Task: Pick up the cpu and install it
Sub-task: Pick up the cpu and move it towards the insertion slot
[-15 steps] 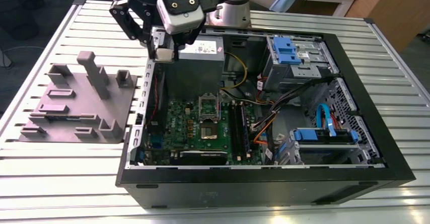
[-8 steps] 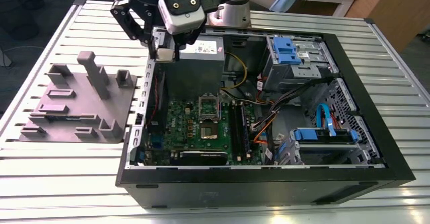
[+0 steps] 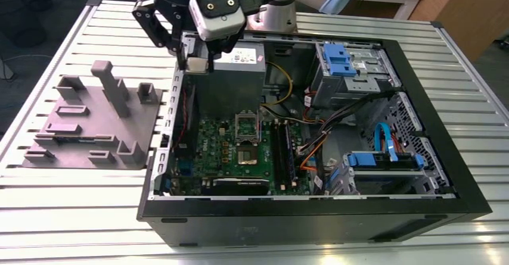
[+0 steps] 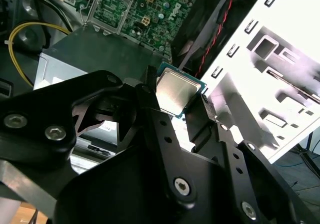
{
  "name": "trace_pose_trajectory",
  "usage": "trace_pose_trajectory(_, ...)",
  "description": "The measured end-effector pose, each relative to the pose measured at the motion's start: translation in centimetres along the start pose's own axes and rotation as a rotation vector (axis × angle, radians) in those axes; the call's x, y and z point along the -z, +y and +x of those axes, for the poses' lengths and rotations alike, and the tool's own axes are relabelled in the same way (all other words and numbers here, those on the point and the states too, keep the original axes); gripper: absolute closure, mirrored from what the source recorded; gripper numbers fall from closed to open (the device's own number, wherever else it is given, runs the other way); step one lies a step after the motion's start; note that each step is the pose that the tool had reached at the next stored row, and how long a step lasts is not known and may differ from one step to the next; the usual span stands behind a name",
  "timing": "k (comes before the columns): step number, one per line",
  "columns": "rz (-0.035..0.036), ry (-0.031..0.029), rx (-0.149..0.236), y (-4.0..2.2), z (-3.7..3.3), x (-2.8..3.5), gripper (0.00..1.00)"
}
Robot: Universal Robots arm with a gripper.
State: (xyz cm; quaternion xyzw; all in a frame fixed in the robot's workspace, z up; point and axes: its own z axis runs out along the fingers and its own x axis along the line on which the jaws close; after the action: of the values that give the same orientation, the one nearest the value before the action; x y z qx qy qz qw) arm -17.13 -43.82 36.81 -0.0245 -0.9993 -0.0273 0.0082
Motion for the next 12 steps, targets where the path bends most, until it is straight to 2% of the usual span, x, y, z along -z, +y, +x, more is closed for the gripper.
trace_pose_trajectory(12,0.0,0.0,0.0,-0.01,-0.29,0.01,0.53)
